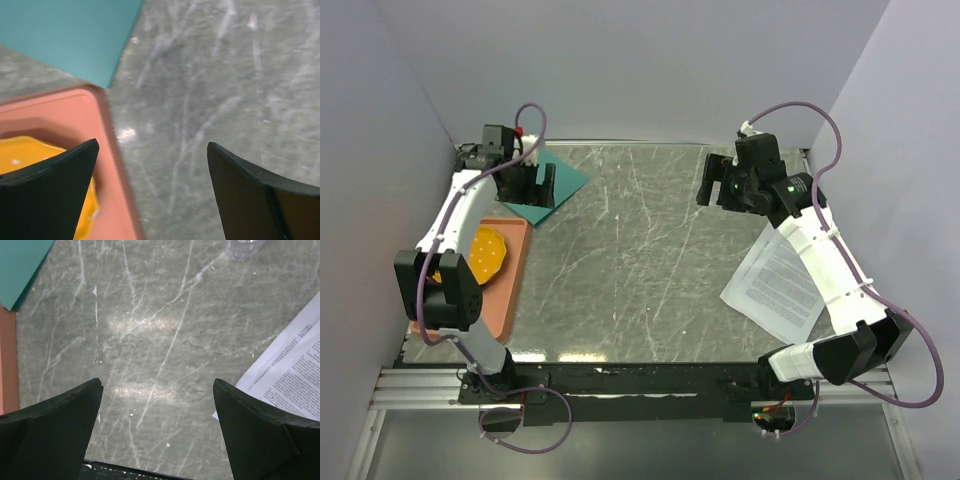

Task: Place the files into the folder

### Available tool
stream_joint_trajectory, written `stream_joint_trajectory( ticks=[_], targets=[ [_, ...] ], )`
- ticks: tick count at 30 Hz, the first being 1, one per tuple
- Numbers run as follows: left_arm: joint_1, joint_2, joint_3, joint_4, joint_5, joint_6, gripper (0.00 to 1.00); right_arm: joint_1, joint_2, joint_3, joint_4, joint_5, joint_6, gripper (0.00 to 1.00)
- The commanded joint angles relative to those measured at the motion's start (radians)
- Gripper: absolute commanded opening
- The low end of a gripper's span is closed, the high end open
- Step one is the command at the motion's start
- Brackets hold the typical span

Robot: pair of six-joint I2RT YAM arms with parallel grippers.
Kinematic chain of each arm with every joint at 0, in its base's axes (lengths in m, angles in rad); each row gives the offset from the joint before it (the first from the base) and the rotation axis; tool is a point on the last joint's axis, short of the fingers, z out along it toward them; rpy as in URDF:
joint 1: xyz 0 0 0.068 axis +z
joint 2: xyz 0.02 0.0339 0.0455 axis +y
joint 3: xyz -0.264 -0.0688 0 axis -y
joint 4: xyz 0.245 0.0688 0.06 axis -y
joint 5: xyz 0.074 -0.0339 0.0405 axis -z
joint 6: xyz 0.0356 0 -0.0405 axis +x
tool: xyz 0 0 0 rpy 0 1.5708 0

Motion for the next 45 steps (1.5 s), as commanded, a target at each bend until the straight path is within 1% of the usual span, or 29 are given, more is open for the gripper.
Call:
stream_joint_trajectory(
  ticks=[1,2,3,4,5,6,7,11,12,14,15,18,22,29,32,38,39,45],
  targets=[
    [-0.093,-0.055,-0.093,0.140,-0.262,0.090,0.99,0.008,-0.064,-0.032,0.029,0.024,-0.001,1.00],
    [-0.113,-0.055,-0.121,0.176,-0.382,0.113,0.99,0.008,-0.068,-0.040,0.043,0.022,-0.001,1.00],
    [-0.158,-0.054,-0.179,0.210,-0.442,0.155,0.99,0.008,-0.079,-0.061,0.052,0.021,-0.001,0.99],
    [-0.181,-0.049,-0.207,0.243,-0.505,0.177,0.99,0.008,-0.087,-0.072,0.063,0.021,-0.001,1.00],
    [-0.204,-0.037,-0.228,0.314,-0.571,0.195,0.99,0.008,-0.094,-0.086,0.074,0.018,-0.003,1.00],
    [-0.241,-0.029,-0.265,0.344,-0.658,0.232,0.99,0.008,-0.108,-0.106,0.086,0.018,0.000,1.00],
    [-0.258,-0.022,-0.279,0.381,-0.706,0.242,0.99,0.008,-0.114,-0.115,0.091,0.022,0.006,0.99],
    [-0.270,0.037,-0.275,0.441,-0.759,0.252,0.99,0.008,-0.148,-0.167,0.105,0.030,0.030,0.99],
    [-0.270,0.046,-0.284,0.483,-0.800,0.261,0.99,0.008,-0.165,-0.177,0.109,0.032,0.033,0.99],
    [-0.270,0.066,-0.296,0.519,-0.819,0.294,1.00,0.007,-0.186,-0.204,0.121,0.035,0.039,0.99],
    [-0.272,0.070,-0.317,0.568,-0.834,0.306,0.99,0.007,-0.203,-0.212,0.126,0.033,0.039,0.98],
    [-0.272,0.098,-0.351,0.646,-0.839,0.349,0.99,0.001,-0.225,-0.226,0.131,0.027,0.046,0.96],
    [-0.272,0.182,-0.336,0.666,-0.851,0.363,0.99,-0.015,-0.231,-0.218,0.109,0.024,0.057,0.94],
    [-0.275,0.228,-0.328,0.682,-0.850,0.378,0.98,-0.041,-0.263,-0.237,0.095,0.010,0.068,0.93],
    [-0.275,0.236,-0.351,0.721,-0.865,0.398,0.96,-0.047,-0.274,-0.247,0.102,0.007,0.074,0.92],
    [-0.275,0.271,-0.353,0.769,-0.885,0.423,0.89,-0.048,-0.292,-0.266,0.102,0.001,0.082,0.90],
    [-0.275,0.278,-0.351,0.764,-0.888,0.424,0.87,-0.048,-0.295,-0.267,0.100,0.001,0.083,0.90],
    [-0.275,0.293,-0.376,0.826,-0.911,0.467,0.85,-0.061,-0.306,-0.260,0.094,0.004,0.088,0.89]
  ],
)
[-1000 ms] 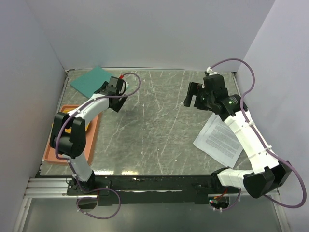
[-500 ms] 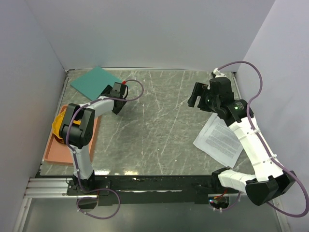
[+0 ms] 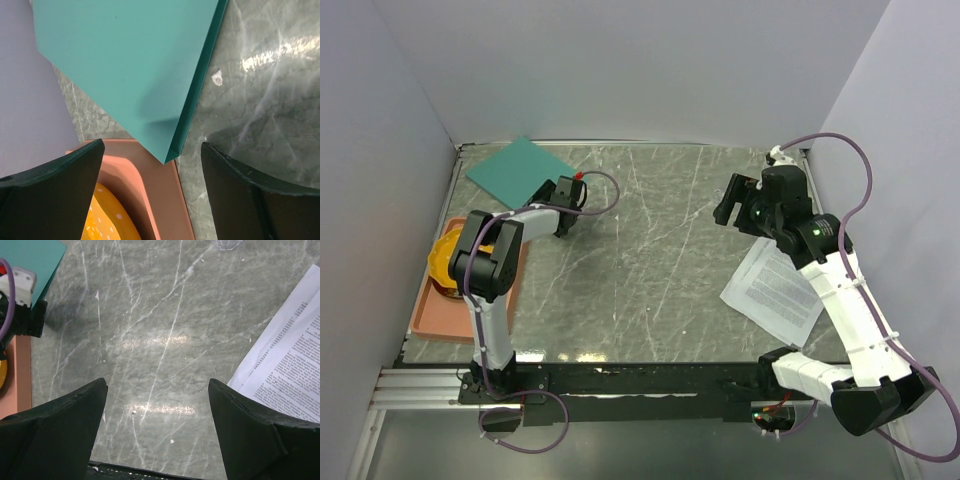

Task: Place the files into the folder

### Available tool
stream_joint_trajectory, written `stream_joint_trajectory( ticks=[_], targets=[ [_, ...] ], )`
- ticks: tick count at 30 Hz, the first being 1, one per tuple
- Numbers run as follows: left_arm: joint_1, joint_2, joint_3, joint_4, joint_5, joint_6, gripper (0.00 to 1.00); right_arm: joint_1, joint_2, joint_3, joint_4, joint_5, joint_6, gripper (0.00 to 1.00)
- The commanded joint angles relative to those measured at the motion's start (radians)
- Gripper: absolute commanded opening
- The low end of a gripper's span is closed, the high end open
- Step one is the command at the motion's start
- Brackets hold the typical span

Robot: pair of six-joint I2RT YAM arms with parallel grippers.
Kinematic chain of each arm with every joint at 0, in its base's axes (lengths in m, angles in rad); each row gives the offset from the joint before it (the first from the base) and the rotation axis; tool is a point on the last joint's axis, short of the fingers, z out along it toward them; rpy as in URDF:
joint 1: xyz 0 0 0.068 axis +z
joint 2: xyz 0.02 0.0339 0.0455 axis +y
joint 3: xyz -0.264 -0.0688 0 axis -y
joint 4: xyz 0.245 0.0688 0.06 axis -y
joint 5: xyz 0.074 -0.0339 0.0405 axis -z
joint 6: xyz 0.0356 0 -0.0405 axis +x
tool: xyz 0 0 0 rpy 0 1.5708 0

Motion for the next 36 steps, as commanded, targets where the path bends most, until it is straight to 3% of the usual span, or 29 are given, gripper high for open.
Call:
stream_joint_trajectory(
  ticks=[1,5,12,23,30,36],
  targets=[
    [-0.005,0.009,-0.011,0.070,-0.045,0.039,0.84,-0.013,-0.032,0.002,0.010,0.001,0.017,0.89],
    [-0.005,0.017,-0.010,0.090,-0.059,0.045,0.81,-0.015,-0.044,-0.012,0.016,-0.006,0.023,0.88],
    [0.000,0.038,-0.010,0.125,-0.082,0.062,0.67,-0.016,-0.058,-0.024,0.024,-0.016,0.030,0.85],
    [0.008,0.077,-0.007,0.179,-0.103,0.085,0.64,-0.021,-0.067,-0.026,0.022,-0.019,0.036,0.85],
    [0.012,0.094,0.021,0.187,-0.114,0.088,0.47,-0.021,-0.066,-0.034,0.025,-0.025,0.039,0.82],
    [0.014,0.109,0.019,0.214,-0.128,0.097,0.41,-0.019,-0.067,-0.035,0.030,-0.031,0.045,0.79]
  ],
)
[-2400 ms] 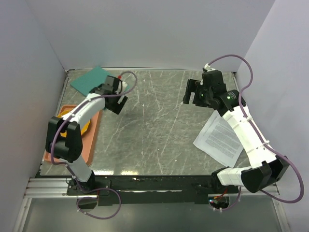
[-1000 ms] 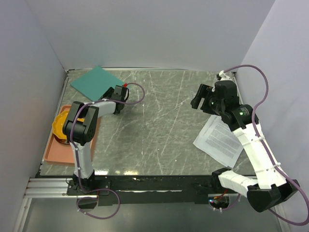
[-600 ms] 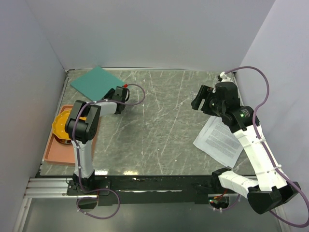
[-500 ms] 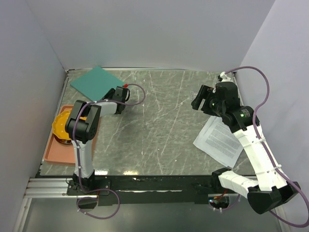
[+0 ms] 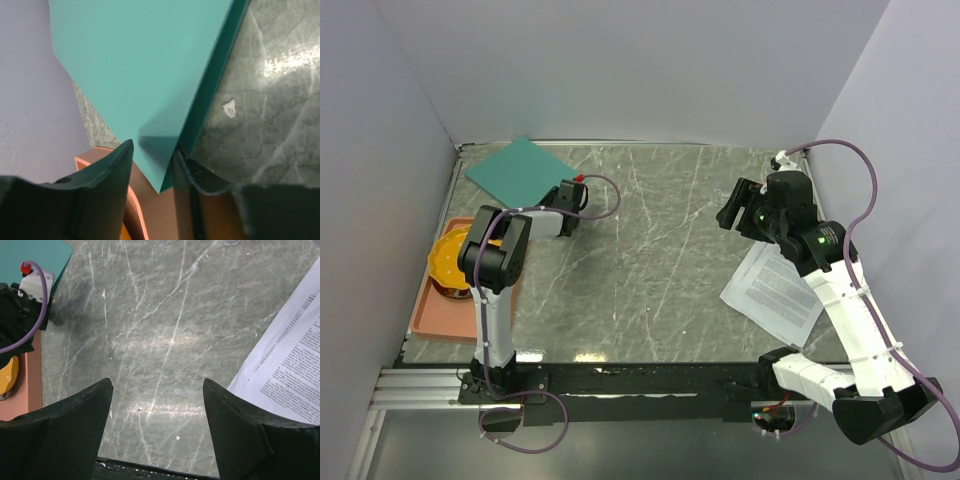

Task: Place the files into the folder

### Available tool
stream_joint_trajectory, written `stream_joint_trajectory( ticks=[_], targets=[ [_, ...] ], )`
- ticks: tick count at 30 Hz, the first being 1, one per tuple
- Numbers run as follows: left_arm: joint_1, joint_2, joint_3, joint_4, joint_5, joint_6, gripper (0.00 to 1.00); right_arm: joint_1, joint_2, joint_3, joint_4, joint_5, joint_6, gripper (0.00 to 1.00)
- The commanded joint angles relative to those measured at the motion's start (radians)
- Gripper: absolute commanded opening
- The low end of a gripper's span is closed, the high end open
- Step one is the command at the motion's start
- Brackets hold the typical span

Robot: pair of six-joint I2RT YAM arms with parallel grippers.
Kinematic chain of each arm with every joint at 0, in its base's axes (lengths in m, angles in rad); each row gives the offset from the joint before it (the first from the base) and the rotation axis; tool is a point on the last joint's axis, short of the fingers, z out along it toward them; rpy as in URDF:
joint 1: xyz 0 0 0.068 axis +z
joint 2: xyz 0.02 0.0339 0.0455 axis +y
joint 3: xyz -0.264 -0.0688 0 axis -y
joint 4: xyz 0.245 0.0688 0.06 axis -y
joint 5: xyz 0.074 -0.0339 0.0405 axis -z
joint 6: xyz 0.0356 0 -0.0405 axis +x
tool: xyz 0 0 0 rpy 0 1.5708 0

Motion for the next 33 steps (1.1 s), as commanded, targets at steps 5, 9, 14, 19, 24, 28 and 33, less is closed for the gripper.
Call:
stream_joint_trajectory(
  ticks=[5,9,14,19,24,28,33],
  targets=[
    [0.005,0.025,0.104,-0.006,-0.028,-0.034,0.01,-0.008,-0.022,0.003,0.033,-0.011,0.010,0.73],
    [-0.012,-0.031,0.187,-0.124,0.024,-0.096,0.01,-0.008,-0.018,0.003,0.045,-0.016,0.005,0.72],
    [-0.060,-0.105,0.272,-0.329,0.142,-0.183,0.01,-0.008,0.001,0.001,0.069,-0.036,0.001,0.71],
    [-0.144,-0.223,0.293,-0.470,0.255,-0.248,0.01,-0.011,0.015,0.007,0.089,-0.036,-0.015,0.70],
    [-0.204,-0.368,0.272,-0.576,0.354,-0.304,0.01,-0.017,0.033,0.000,0.120,-0.074,-0.025,0.70],
    [-0.233,-0.473,0.293,-0.677,0.427,-0.393,0.01,-0.026,0.044,-0.011,0.149,-0.095,-0.027,0.70],
    [-0.241,-0.614,0.234,-0.774,0.455,-0.478,0.01,-0.028,0.056,-0.054,0.201,-0.161,-0.004,0.73]
  ],
)
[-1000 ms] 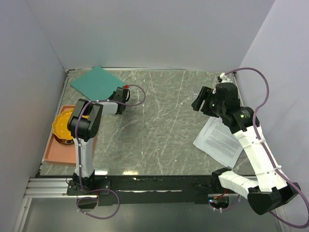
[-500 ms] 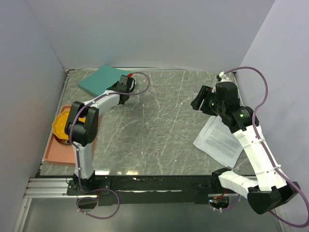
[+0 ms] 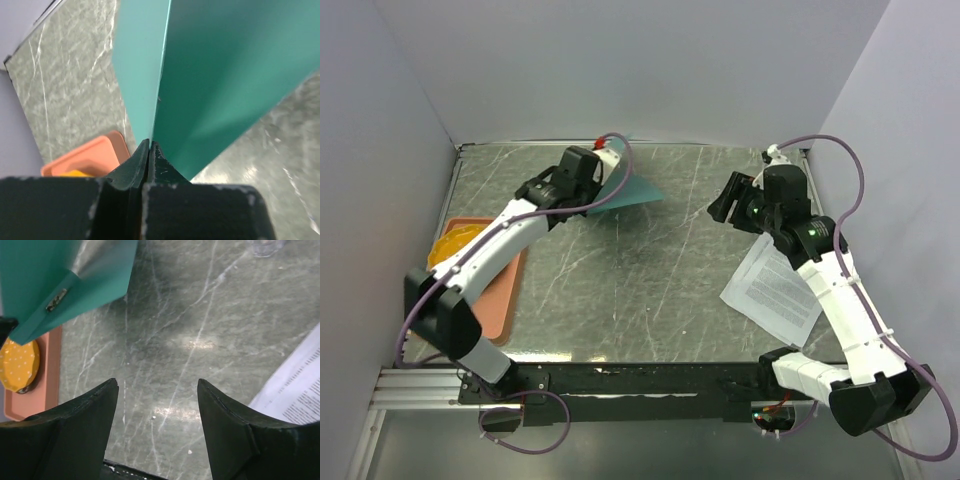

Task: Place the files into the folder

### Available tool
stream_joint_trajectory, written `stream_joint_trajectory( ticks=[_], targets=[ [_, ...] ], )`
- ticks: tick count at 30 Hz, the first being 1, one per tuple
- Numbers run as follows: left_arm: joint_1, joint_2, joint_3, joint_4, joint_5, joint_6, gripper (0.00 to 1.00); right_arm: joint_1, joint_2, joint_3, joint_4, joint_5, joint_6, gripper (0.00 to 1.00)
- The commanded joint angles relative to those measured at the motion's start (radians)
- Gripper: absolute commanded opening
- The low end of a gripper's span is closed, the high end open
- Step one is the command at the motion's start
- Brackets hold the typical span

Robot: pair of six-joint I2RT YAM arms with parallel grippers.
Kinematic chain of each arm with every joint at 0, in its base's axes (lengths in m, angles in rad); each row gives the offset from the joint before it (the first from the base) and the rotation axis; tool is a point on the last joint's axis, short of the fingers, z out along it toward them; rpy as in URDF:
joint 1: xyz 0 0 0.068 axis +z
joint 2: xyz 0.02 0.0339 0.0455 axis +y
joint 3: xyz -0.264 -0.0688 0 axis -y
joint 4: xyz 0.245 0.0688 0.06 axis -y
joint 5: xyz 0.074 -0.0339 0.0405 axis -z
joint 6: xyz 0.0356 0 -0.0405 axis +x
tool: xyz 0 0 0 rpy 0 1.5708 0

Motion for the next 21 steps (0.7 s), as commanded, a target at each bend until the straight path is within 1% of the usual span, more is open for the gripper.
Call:
stream_joint_trajectory(
  ticks=[1,3,5,7,8,9,12,15,18,21],
  targets=[
    [0.002,-0.145,-0.040,-0.112,0.068,-0.117,0.01,-0.008,0.013,-0.043,0.086,-0.091,0.012,0.74],
    [0.002,-0.218,-0.092,-0.119,0.097,-0.136,0.01,-0.008,0.019,-0.063,0.100,-0.123,0.024,0.77],
    [0.000,-0.269,-0.135,-0.106,0.138,-0.145,0.01,-0.008,0.027,-0.076,0.129,-0.189,0.049,0.82],
    [0.000,-0.338,-0.196,-0.080,0.149,-0.156,0.01,-0.008,0.065,-0.080,0.146,-0.240,0.076,0.84],
    [0.000,-0.355,-0.210,-0.078,0.154,-0.157,0.01,-0.008,0.084,-0.076,0.155,-0.307,0.107,0.84],
    [0.000,-0.376,-0.231,-0.076,0.157,-0.160,0.01,-0.008,0.125,-0.071,0.175,-0.343,0.127,0.85],
    [0.000,-0.390,-0.255,-0.086,0.154,-0.177,0.01,0.012,0.200,-0.068,0.227,-0.468,0.207,0.85],
    [0.000,-0.410,-0.278,-0.079,0.160,-0.188,0.01,0.056,0.257,-0.048,0.235,-0.505,0.224,0.85],
    [0.000,-0.432,-0.302,-0.072,0.158,-0.191,0.01,0.063,0.335,-0.011,0.237,-0.568,0.236,0.85],
    [0.000,-0.441,-0.318,-0.067,0.143,-0.191,0.01,0.078,0.407,0.018,0.283,-0.631,0.273,0.83]
  ],
)
